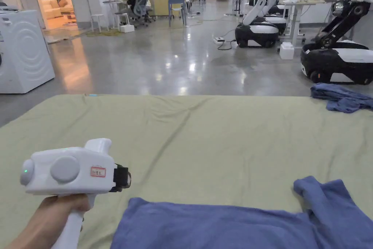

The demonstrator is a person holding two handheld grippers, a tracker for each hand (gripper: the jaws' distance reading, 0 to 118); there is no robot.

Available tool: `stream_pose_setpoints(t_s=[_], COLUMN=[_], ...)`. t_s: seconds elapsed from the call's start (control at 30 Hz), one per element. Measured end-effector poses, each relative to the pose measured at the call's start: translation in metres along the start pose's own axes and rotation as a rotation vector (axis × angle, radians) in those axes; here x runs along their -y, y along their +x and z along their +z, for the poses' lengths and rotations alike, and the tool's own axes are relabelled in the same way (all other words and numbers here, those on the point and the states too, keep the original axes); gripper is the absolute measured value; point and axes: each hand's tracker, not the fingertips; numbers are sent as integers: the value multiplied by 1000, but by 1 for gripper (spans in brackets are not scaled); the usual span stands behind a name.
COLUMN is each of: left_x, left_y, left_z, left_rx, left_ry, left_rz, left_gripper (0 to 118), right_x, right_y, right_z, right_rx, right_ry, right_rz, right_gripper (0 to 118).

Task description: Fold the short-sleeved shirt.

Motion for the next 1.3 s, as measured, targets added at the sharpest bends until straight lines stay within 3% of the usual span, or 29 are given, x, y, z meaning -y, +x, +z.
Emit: stream_pose_setpoints(t_s=[0.1,0.17,0.23,0.27,0.3,0.4,0.43,0.5,0.57,0.7,0.73,0.83,0.87,0.9,1.13,1.17,1.2,1.23,1.27,1.3], left_x=[-8,0,8,11,14,17,16,17,16,17,16,17,15,16,25,25,25,26,25,25], left_y=[-10,-14,-9,-8,-6,2,4,10,15,25,24,26,22,23,30,30,30,29,28,27], left_z=[-58,-82,-94,-98,-101,-107,-106,-101,-94,-73,-67,-55,-55,-54,-52,-52,-52,-51,-52,-52], left_rx=[-13,-78,-61,-56,-50,-72,-78,-104,-100,-94,-69,-55,-54,-52,-36,-40,-39,-35,-33,-31], left_ry=[-124,-246,-241,-246,-248,-249,-239,-205,-183,-136,-128,-112,-111,-108,-119,-122,-126,-127,-127,-126], left_rz=[21,40,21,20,17,-34,-52,-87,-107,-149,-127,-131,-137,-140,-142,-147,-147,-145,-142,-139], left_gripper=[0,30,61,71,72,70,58,13,7,6,6,6,6,6,6,6,6,6,6,6], right_x=[5,8,12,13,15,25,27,32,33,21,15,-3,-6,-4,29,40,45,46,42,37], right_y=[4,7,10,12,14,21,21,22,23,33,38,65,77,89,122,133,133,129,125,124], right_z=[-12,-20,-27,-31,-34,-42,-44,-47,-50,-66,-75,-120,-144,-162,-268,-280,-282,-280,-273,-266], right_rx=[6,13,28,28,30,34,33,32,30,24,25,28,34,44,168,182,182,236,172,166], right_ry=[-32,-56,-78,-87,-95,-122,-130,-147,-157,-171,-172,-314,-397,-407,-754,-790,-813,-798,-749,-750], right_rz=[-17,-13,-6,-10,-15,-28,-27,-22,-11,3,7,2,-12,-19,-29,-40,-47,-4,15,41], right_gripper=[11,11,11,11,11,11,11,11,11,15,38,74,107,118,115,107,91,89,83,66])
